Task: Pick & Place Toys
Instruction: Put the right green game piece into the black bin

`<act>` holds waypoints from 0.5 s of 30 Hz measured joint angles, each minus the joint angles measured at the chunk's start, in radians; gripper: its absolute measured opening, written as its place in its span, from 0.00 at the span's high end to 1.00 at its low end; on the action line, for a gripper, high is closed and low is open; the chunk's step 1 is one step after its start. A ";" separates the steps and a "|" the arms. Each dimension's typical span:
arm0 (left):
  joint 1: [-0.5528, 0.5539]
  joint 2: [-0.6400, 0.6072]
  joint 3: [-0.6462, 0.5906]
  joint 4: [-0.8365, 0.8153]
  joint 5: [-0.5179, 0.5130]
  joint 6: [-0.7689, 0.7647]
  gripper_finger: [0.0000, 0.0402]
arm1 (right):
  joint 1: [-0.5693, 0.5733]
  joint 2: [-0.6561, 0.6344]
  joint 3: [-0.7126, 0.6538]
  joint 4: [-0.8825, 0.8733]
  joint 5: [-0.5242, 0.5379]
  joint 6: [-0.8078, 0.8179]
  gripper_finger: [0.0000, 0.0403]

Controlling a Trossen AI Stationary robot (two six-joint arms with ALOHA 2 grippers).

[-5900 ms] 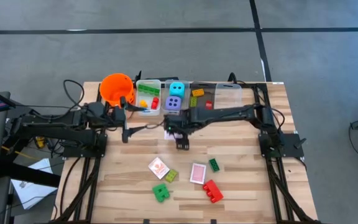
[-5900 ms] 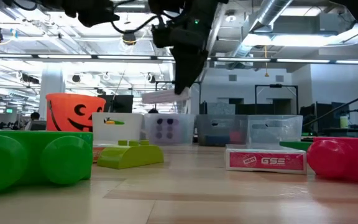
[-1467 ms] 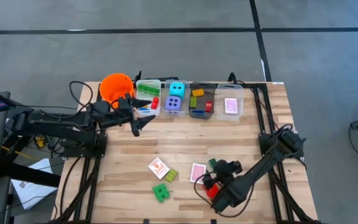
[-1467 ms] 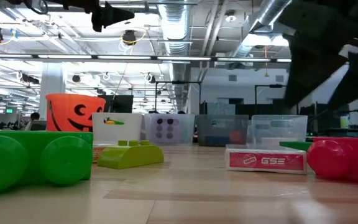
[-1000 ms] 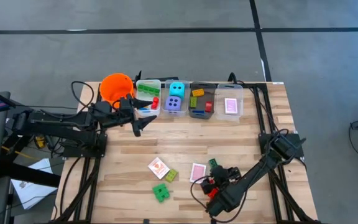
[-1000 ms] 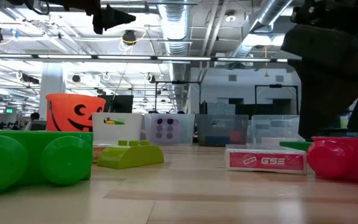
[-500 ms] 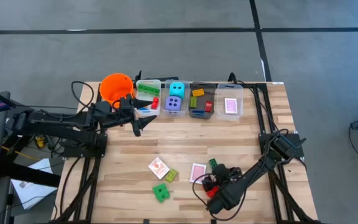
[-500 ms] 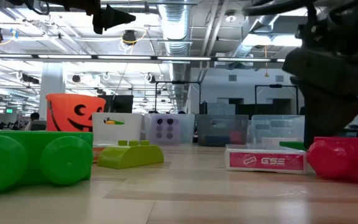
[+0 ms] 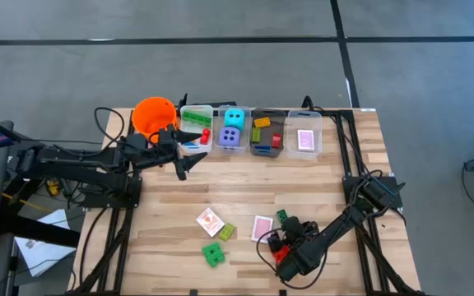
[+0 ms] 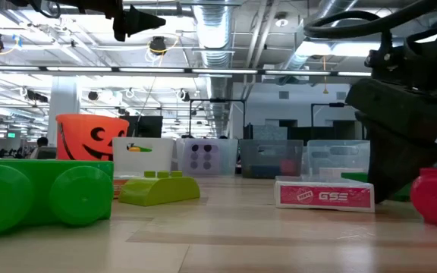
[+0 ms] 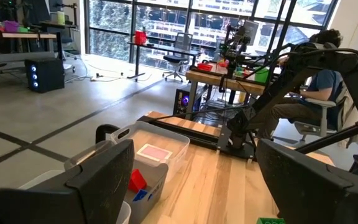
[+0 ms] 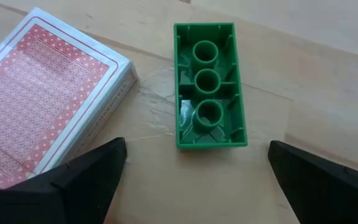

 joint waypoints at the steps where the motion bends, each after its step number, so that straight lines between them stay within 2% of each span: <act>1: 0.000 0.000 0.000 0.000 0.000 0.000 0.17 | -0.002 0.000 -0.001 0.003 0.000 0.000 0.05; 15: 0.000 0.000 0.000 0.000 0.004 0.000 0.17 | -0.048 0.002 -0.002 0.009 -0.003 -0.004 0.37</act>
